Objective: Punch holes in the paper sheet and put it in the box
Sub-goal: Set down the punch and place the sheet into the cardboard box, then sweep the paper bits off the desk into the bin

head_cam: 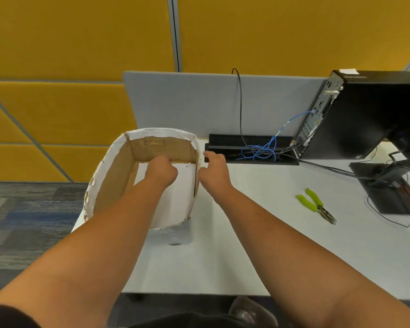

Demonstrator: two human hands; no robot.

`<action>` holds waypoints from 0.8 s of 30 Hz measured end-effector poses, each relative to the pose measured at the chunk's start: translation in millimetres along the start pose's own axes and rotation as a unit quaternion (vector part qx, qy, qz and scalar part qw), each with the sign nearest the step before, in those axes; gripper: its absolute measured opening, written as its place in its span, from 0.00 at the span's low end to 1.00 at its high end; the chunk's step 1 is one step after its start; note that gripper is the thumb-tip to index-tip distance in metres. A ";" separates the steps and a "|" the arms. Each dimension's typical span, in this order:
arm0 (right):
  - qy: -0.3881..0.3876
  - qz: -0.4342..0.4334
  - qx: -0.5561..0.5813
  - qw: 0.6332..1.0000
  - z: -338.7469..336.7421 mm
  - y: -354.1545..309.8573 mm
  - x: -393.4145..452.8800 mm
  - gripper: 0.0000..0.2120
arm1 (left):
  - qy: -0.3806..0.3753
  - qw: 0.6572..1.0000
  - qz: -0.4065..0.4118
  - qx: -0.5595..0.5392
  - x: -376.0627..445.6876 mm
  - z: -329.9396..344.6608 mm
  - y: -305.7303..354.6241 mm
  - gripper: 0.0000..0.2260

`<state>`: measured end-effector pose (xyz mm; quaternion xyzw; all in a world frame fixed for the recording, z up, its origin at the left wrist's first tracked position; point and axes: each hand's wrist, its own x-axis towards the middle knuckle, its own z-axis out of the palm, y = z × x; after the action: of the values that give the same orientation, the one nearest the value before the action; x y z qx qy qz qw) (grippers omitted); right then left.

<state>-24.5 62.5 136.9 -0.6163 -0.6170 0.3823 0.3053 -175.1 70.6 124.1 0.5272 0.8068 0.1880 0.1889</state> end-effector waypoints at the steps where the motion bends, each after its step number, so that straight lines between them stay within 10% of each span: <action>1: 0.001 0.004 0.000 1.000 -4.6 3.1 -1.0 0.27 | 0.006 1.000 0.001 -0.005 -2.0 0.7 5.6 0.14; 24: 0.017 0.063 -0.045 0.997 -158.9 188.2 8.2 0.27 | -0.024 0.993 0.040 -0.106 -88.8 164.2 135.4 0.15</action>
<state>209.0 76.0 59.4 -0.6734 -0.5885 0.3621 0.2628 46.1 56.4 60.8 0.5406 0.7558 0.2670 0.2555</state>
